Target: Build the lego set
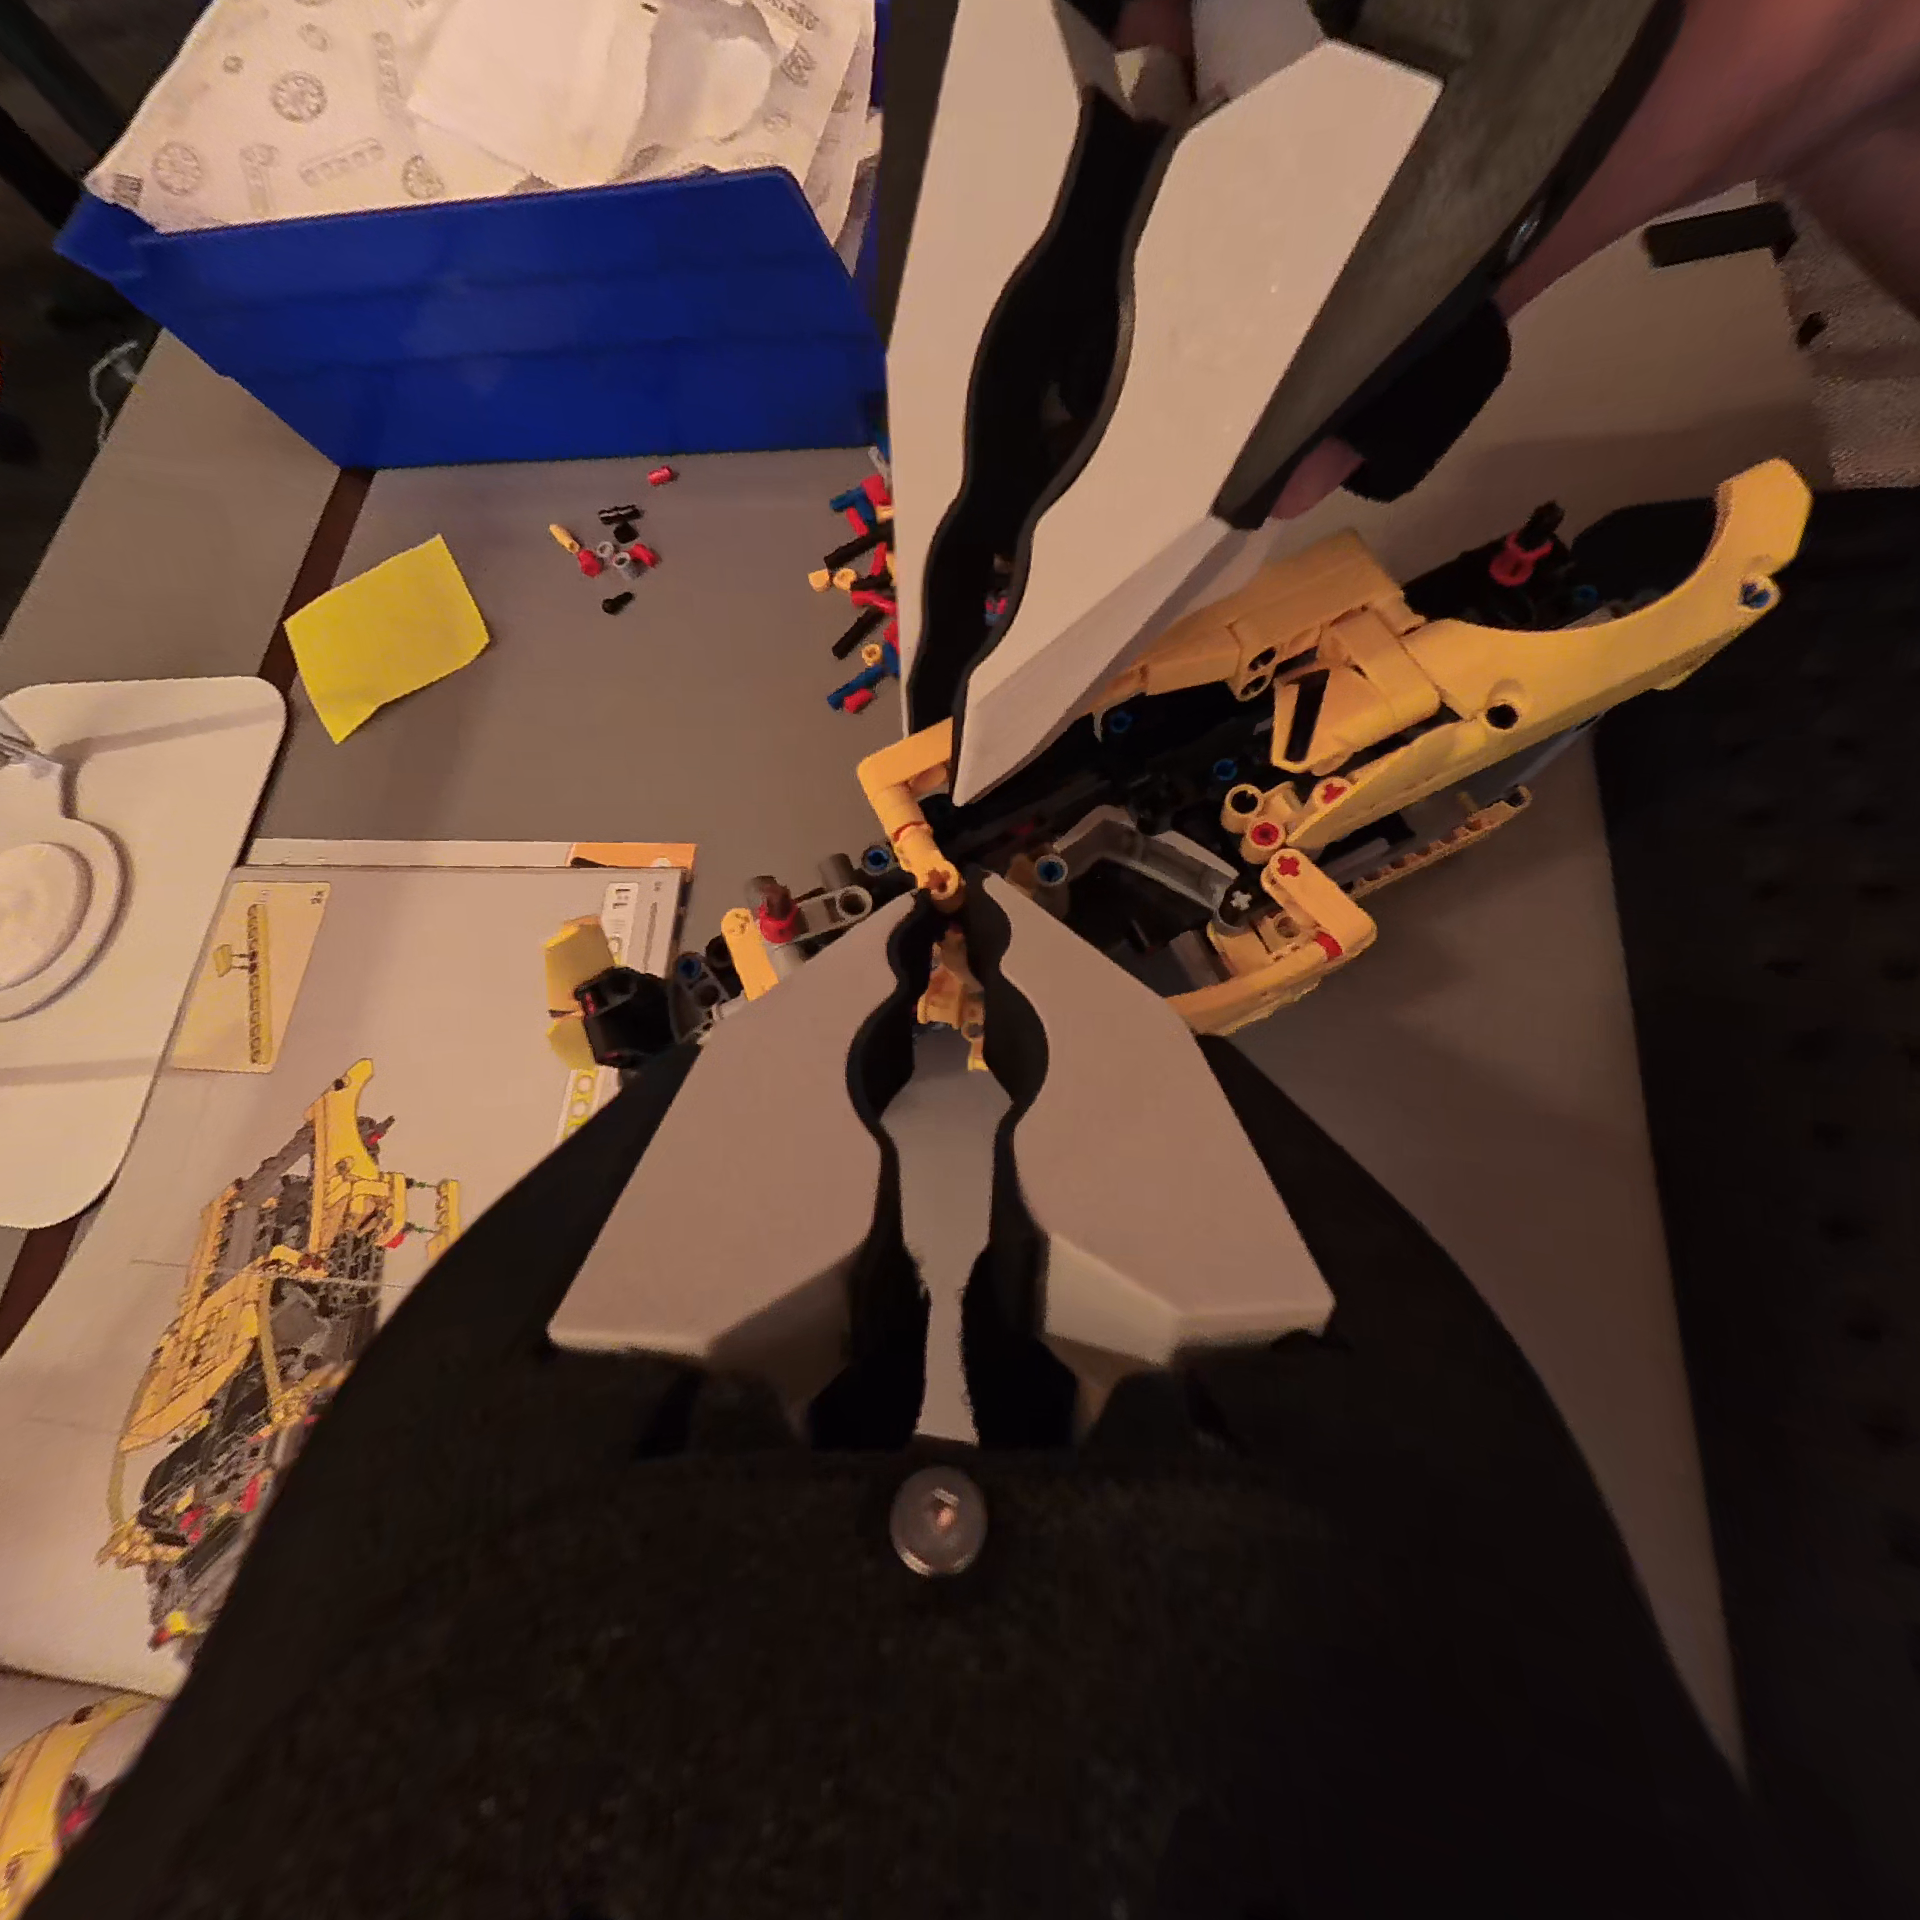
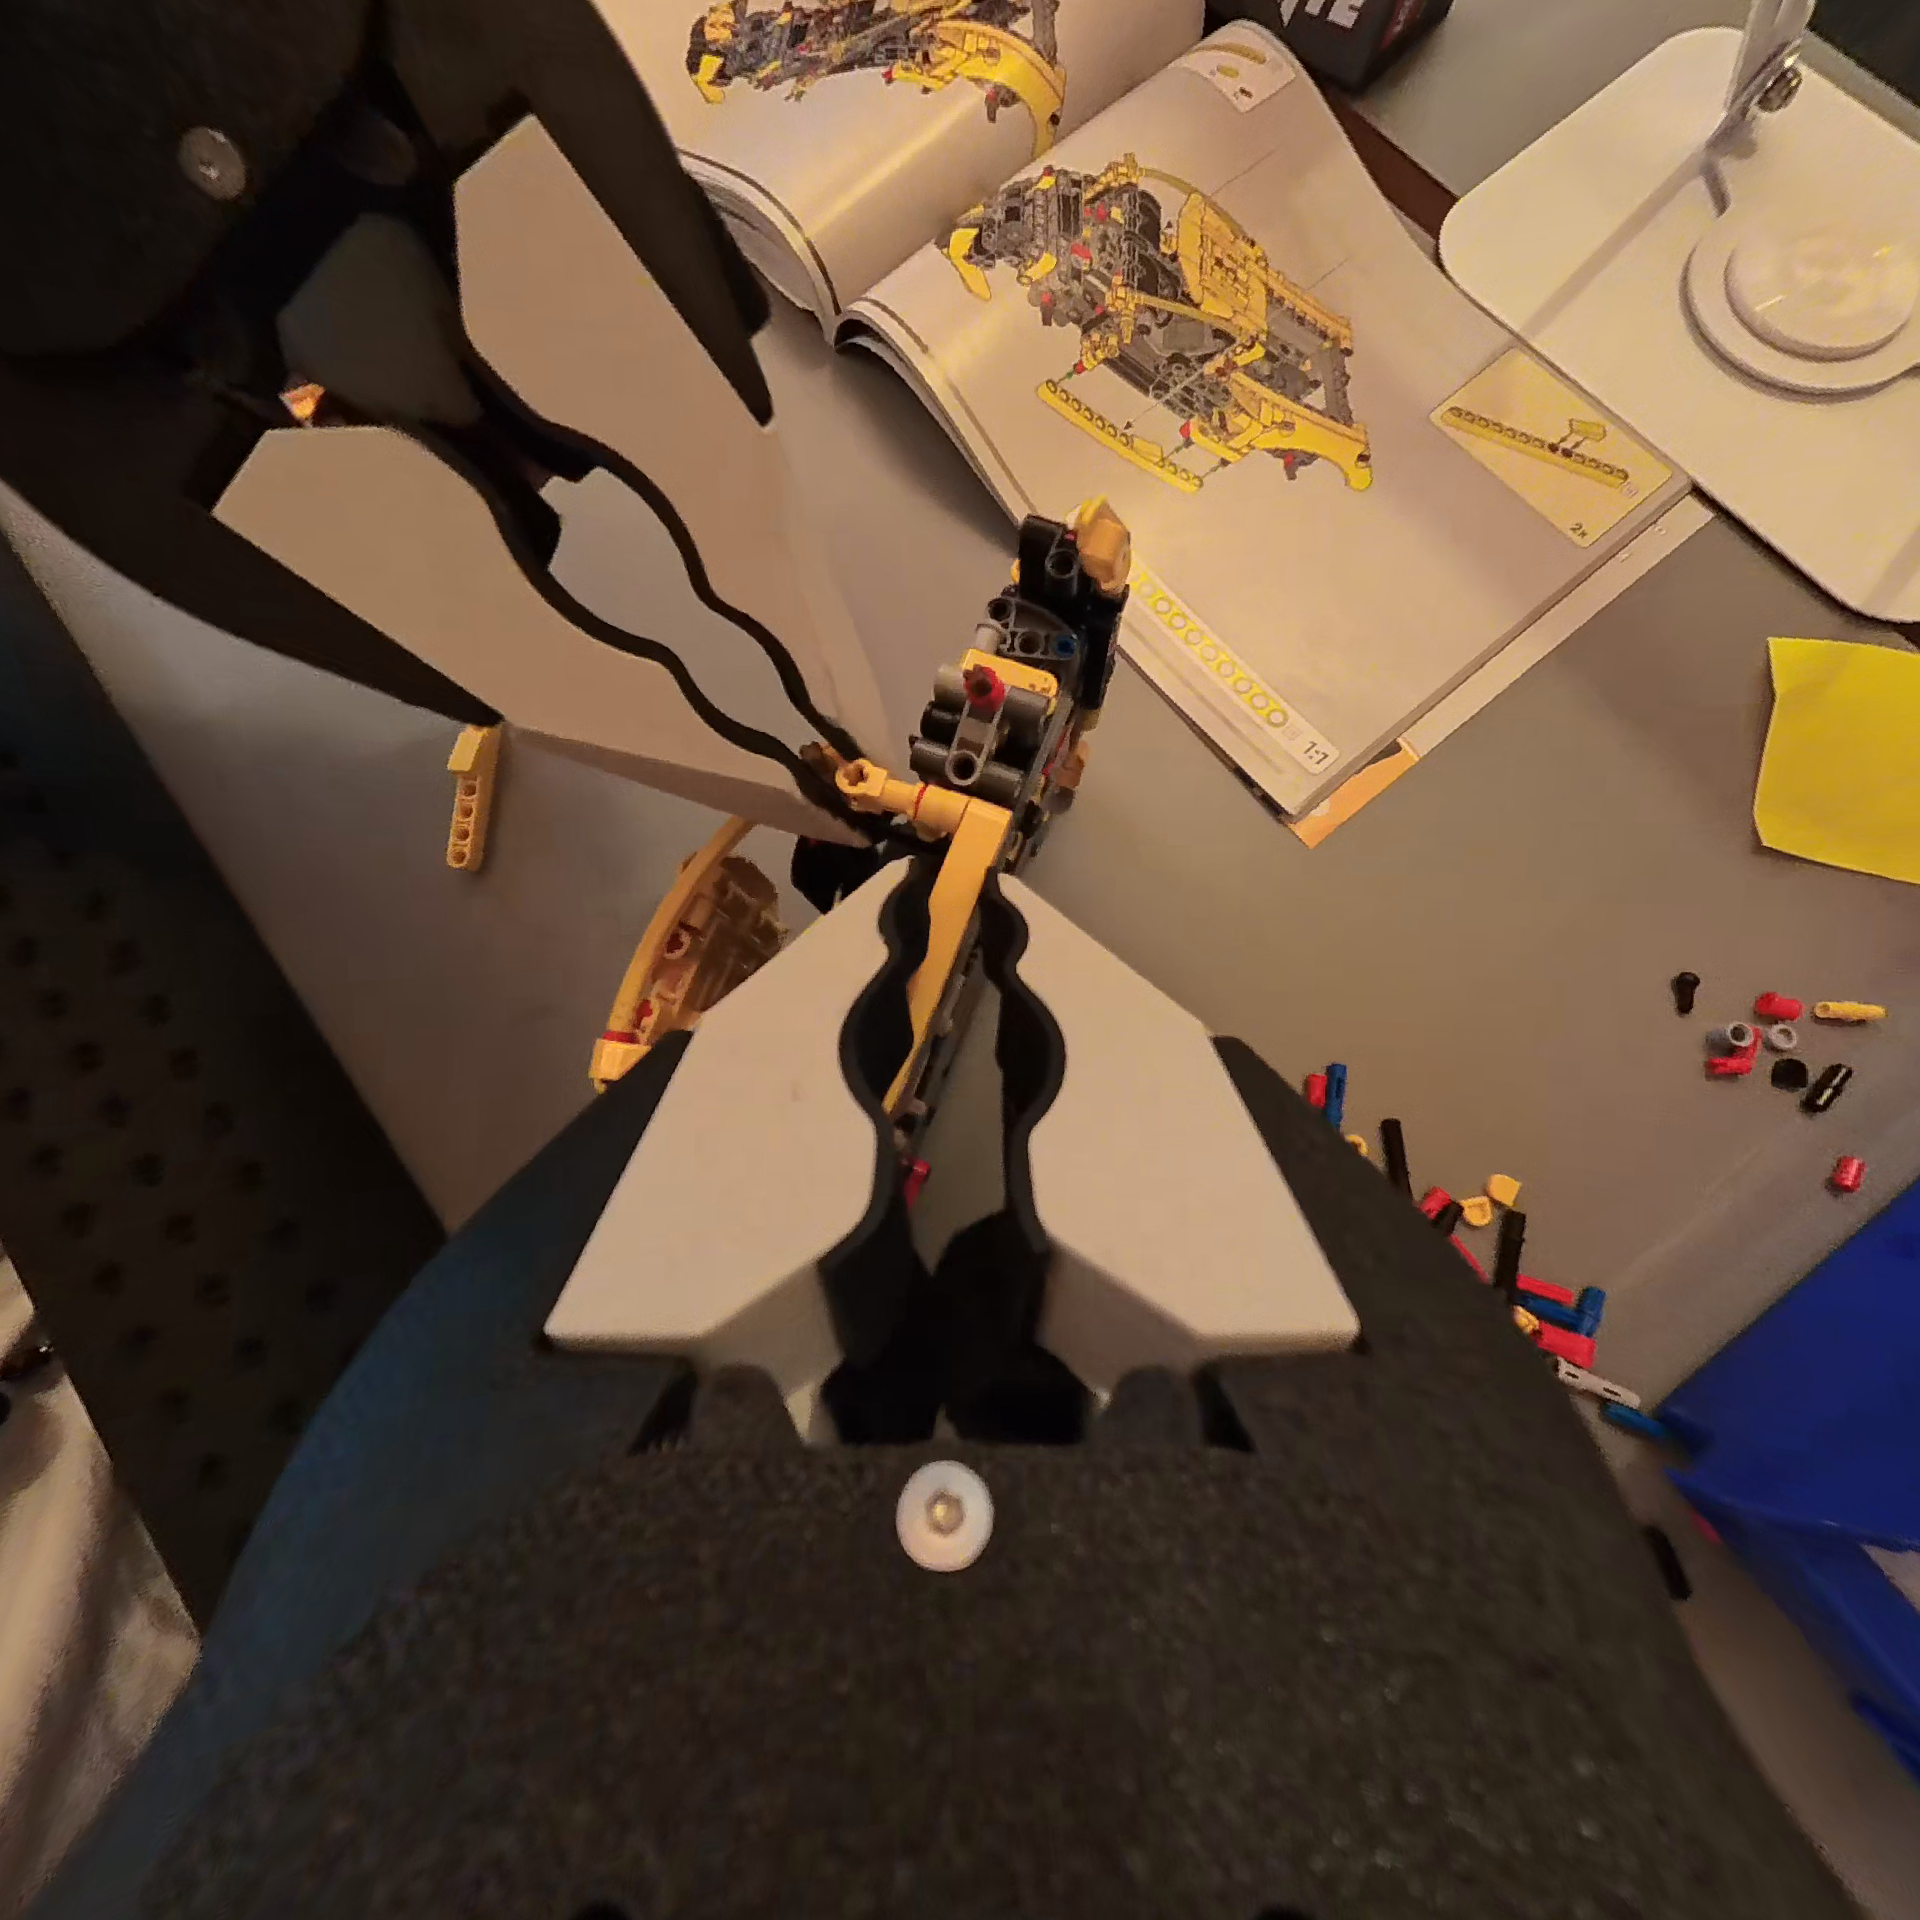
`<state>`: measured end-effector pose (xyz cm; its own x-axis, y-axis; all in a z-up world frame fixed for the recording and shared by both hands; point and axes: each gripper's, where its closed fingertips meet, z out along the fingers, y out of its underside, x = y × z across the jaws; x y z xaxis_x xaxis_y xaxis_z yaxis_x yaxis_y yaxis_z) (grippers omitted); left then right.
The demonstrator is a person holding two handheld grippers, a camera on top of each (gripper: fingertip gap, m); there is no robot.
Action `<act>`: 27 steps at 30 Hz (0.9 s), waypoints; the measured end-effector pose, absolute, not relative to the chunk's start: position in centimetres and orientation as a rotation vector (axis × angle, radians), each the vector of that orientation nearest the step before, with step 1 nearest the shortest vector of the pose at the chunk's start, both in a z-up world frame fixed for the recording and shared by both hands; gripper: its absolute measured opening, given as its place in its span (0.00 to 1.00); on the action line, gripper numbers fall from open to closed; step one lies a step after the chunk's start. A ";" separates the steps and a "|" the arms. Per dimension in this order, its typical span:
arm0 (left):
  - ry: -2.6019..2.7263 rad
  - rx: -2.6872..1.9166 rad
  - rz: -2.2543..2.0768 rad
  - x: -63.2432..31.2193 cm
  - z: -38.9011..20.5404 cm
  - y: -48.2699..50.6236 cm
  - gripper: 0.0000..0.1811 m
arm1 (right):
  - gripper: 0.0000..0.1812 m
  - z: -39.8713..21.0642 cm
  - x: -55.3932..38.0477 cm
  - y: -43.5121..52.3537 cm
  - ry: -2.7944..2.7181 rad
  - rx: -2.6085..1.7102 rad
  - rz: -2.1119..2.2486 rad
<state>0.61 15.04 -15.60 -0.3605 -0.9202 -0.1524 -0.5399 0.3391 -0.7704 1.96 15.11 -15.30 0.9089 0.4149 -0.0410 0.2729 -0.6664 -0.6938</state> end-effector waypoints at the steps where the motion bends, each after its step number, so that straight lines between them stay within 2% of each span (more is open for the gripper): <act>1: 2.024 -1.275 -0.855 0.4 -15.6 15.0 0.02 | 0.04 -15.3 1.7 15.1 -0.501 -2.333 0.255; 4: 1.982 -1.285 -0.901 -0.1 -15.7 15.1 0.03 | 0.06 -15.2 1.3 15.2 -0.484 -2.305 0.362; 6: 1.939 -1.316 -0.923 0.0 -15.6 15.2 0.04 | 0.14 -15.0 1.9 15.6 -0.428 -2.268 0.413; 7: 1.919 -1.332 -0.926 0.0 -15.6 15.2 0.04 | 0.15 -14.9 2.1 15.6 -0.425 -2.240 0.435; 14: 1.739 -1.384 -1.002 0.6 -14.6 15.3 0.04 | 0.11 -14.0 1.4 15.6 -0.408 -2.065 0.804; 18: 1.709 -1.414 -0.986 0.4 -14.6 15.4 0.05 | 0.06 -14.3 1.1 15.9 -0.452 -2.076 0.701; 23: 1.694 -1.437 -0.936 -0.3 -15.3 15.4 0.10 | 0.06 -14.4 1.3 15.9 -0.440 -2.088 0.647; 27: 1.661 -1.434 -0.986 0.1 -15.1 15.4 0.04 | 0.05 -14.4 1.1 16.1 -0.439 -2.085 0.624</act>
